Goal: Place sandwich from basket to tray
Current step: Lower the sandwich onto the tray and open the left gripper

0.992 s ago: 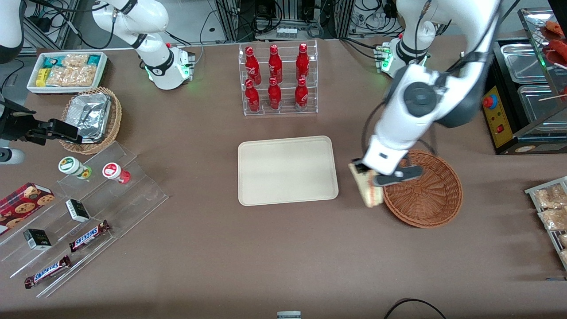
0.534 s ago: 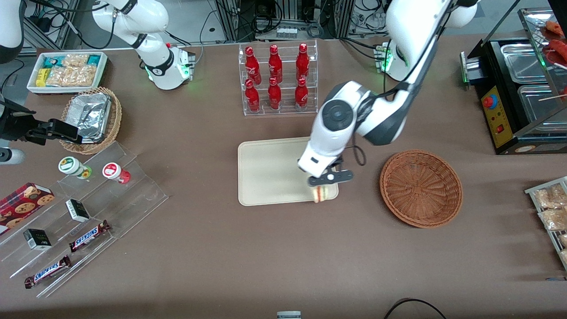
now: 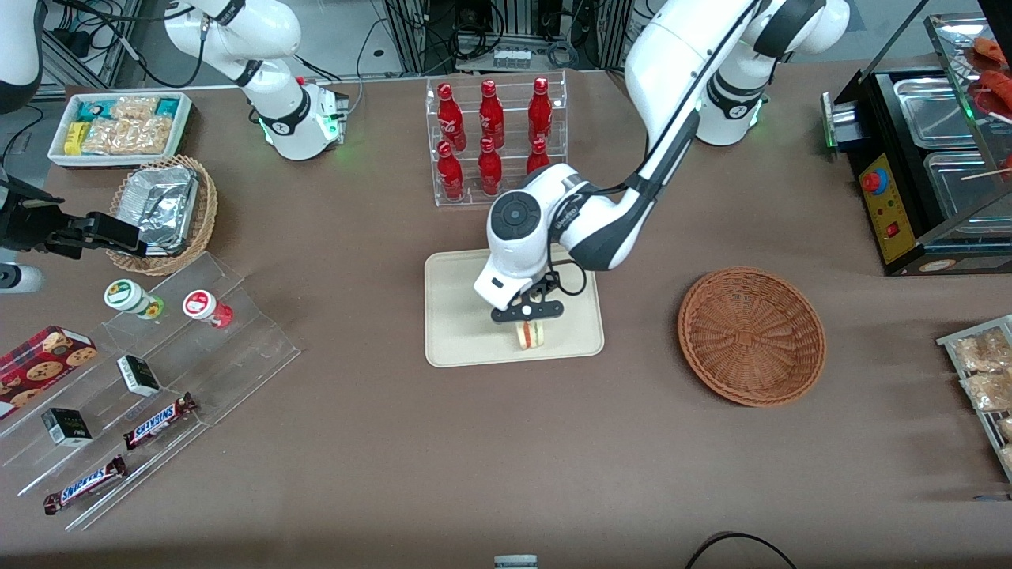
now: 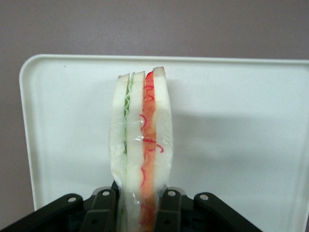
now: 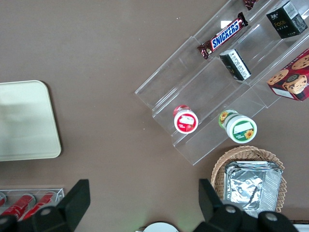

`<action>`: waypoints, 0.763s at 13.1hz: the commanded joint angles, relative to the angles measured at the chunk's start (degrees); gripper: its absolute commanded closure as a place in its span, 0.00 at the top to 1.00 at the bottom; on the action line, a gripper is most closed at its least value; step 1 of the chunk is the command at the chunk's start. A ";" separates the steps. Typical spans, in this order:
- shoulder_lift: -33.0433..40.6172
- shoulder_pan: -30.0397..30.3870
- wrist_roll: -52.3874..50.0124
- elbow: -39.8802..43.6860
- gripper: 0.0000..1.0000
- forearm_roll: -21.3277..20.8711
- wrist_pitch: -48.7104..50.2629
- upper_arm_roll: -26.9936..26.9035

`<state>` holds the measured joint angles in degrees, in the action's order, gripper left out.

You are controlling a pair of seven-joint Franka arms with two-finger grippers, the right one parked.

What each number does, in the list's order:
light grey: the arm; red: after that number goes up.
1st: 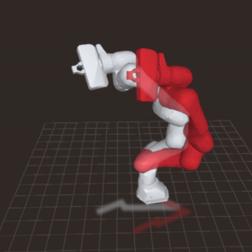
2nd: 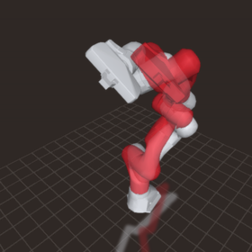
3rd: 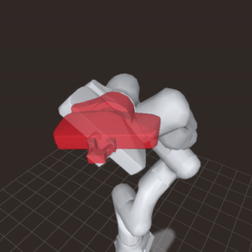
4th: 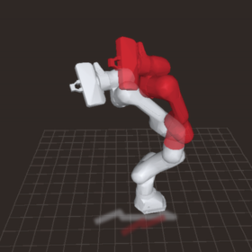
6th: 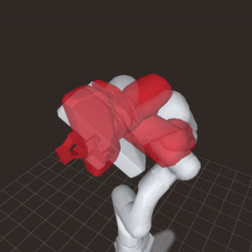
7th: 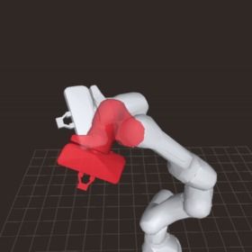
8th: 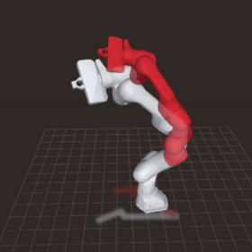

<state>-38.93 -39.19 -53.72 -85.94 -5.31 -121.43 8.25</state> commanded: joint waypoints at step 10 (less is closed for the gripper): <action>-3.08 -4.32 -0.43 0.25 1.00 -1.02 -2.41 -0.78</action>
<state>-42.06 -42.68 -53.75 -86.00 -5.43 -123.69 8.24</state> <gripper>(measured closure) 0.608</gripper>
